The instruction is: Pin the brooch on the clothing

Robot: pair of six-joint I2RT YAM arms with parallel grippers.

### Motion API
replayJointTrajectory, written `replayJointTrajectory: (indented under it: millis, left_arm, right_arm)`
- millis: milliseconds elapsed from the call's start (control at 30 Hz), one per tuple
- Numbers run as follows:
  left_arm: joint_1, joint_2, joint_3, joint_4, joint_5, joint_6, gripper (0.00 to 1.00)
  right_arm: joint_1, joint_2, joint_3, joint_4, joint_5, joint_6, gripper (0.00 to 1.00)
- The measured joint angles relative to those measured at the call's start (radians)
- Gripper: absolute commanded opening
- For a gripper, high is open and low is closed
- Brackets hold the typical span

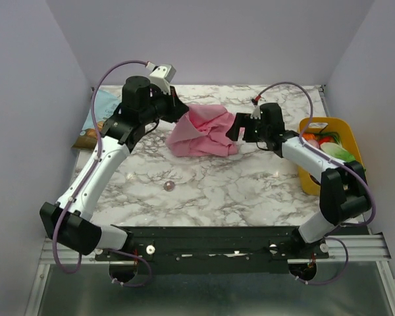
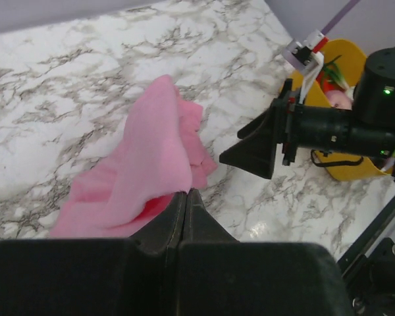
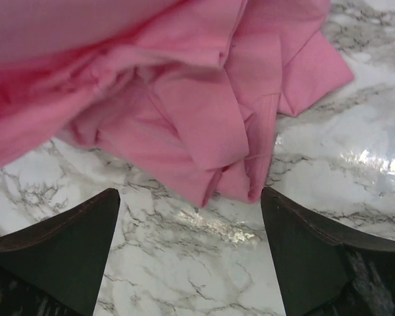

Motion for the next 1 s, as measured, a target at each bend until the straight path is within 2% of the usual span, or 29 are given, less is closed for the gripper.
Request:
replayJointTrajectory:
  millis: [100, 267, 433, 600, 767, 900, 1000]
  left_arm:
    - [0.000, -0.048, -0.009, 0.031, 0.050, 0.002, 0.00]
    - [-0.002, -0.122, -0.115, 0.090, 0.108, -0.006, 0.00]
    - [-0.005, -0.123, -0.206, 0.118, 0.126, -0.042, 0.00]
    - [-0.005, -0.107, -0.217, 0.178, 0.161, -0.091, 0.00]
    - [-0.006, -0.106, -0.217, 0.208, 0.169, -0.112, 0.00]
    - [-0.006, -0.113, -0.225, 0.209, 0.157, -0.112, 0.00]
    - [-0.006, -0.128, -0.247, 0.209, 0.148, -0.112, 0.00]
  right_arm:
    - [-0.001, -0.015, 0.029, 0.015, -0.027, -0.029, 0.98]
    - [-0.001, -0.016, 0.061, 0.067, -0.101, -0.068, 0.98]
    - [-0.001, -0.025, 0.023, 0.107, -0.206, -0.079, 0.98]
    - [0.004, -0.029, -0.019, 0.113, -0.280, -0.070, 0.98]
    - [0.040, -0.005, -0.013, 0.064, -0.212, -0.066, 0.98]
    - [0.082, 0.104, 0.080, -0.013, -0.091, -0.071, 0.96]
    - [0.100, 0.194, 0.139, -0.060, -0.007, -0.067, 0.86]
